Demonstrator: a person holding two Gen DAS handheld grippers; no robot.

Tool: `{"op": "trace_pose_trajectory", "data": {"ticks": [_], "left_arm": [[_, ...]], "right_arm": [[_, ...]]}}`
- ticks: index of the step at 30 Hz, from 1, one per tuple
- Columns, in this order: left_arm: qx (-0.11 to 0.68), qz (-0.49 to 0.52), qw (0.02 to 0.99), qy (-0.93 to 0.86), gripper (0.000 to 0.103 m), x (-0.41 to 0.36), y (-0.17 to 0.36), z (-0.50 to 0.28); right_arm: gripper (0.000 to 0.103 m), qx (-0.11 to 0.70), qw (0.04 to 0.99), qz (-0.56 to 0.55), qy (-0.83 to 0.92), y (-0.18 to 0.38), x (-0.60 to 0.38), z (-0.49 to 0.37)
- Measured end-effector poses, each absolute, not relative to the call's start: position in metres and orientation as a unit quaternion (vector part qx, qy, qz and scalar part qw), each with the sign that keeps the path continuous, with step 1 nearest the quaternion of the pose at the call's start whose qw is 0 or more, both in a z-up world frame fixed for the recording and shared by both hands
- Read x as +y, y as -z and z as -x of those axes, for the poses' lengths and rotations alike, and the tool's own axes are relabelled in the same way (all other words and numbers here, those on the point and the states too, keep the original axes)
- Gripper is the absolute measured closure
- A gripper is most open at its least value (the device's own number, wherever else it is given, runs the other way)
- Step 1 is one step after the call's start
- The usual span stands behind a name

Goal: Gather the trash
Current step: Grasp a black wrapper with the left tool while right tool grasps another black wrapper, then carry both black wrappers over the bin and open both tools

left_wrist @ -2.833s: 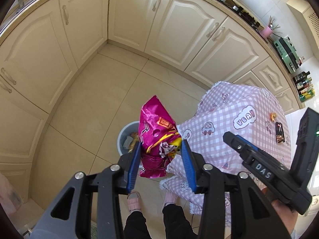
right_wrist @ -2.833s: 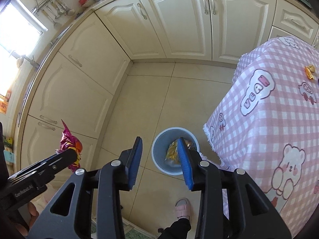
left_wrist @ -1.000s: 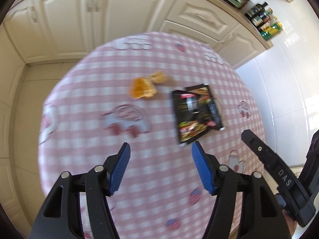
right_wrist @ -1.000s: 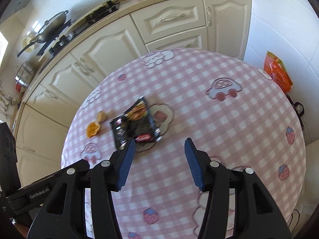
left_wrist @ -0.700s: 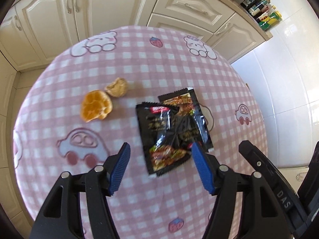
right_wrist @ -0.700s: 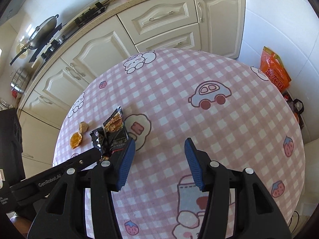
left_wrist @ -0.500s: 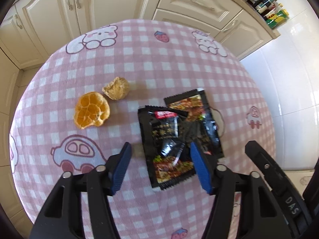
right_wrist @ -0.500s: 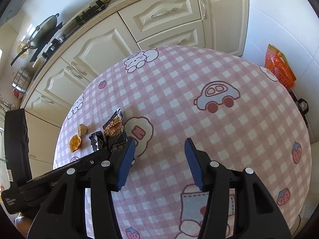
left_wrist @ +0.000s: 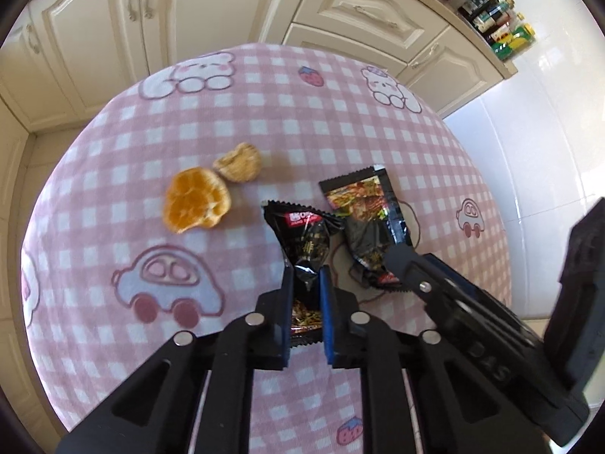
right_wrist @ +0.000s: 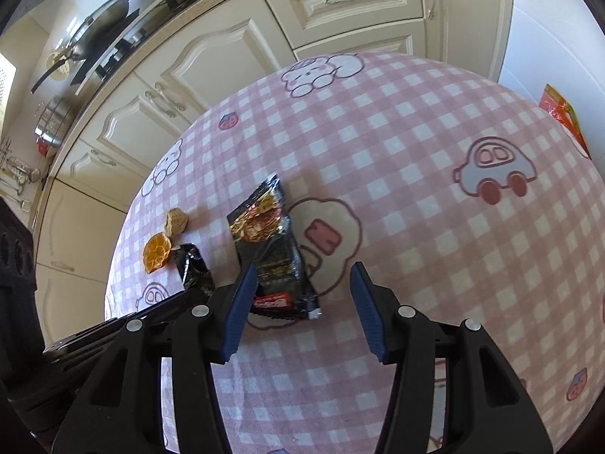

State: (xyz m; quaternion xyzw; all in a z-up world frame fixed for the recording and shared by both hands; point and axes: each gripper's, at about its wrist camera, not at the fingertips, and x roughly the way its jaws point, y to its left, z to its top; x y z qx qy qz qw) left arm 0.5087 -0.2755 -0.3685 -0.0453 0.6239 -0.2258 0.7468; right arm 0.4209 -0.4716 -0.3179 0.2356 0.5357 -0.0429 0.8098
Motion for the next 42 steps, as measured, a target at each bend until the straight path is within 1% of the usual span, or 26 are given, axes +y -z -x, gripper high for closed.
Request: {"op": "trace_pose_trajectory", "data": {"ticks": [3,5,6,7,8,14,20,26,34,42], "left_arm": [[0.620,0.054,0.750,0.223,0.091,-0.261,0.364,-0.504],[0.618,0.062,0.752,0.220,0.091,-0.251,0.360,-0.501],[0.617,0.064,0.753,0.219,0.091,-0.247,0.358,-0.500],[0.615,0.065,0.755,0.218,0.091,-0.242,0.356,-0.498],[0.614,0.067,0.756,0.217,0.091,-0.237,0.354,-0.496],[0.603,0.081,0.766,0.208,0.091,-0.199,0.336,-0.484],[0.590,0.098,0.779,0.190,0.091,-0.144,0.315,-0.471],[0.581,0.115,0.791,0.156,0.091,-0.062,0.299,-0.449],[0.574,0.137,0.803,0.088,0.091,0.068,0.286,-0.415],[0.567,0.158,0.807,0.048,0.091,0.156,0.280,-0.397]], "right_arm": [[0.054,0.538,0.815,-0.211,0.042,0.319,-0.459,-0.424],[0.071,0.540,0.818,-0.198,0.034,0.320,-0.452,-0.425],[0.073,0.543,0.817,-0.191,0.031,0.320,-0.448,-0.426],[0.079,0.547,0.816,-0.186,0.028,0.321,-0.443,-0.426],[0.083,0.547,0.815,-0.187,0.025,0.320,-0.440,-0.424],[0.085,0.529,0.826,-0.191,0.024,0.299,-0.424,-0.408],[0.085,0.514,0.838,-0.184,-0.006,0.265,-0.376,-0.397],[0.085,0.511,0.840,-0.169,-0.064,0.244,-0.291,-0.390],[0.085,0.520,0.829,-0.148,-0.144,0.237,-0.170,-0.378],[0.085,0.520,0.824,-0.125,-0.186,0.233,-0.086,-0.369]]}}
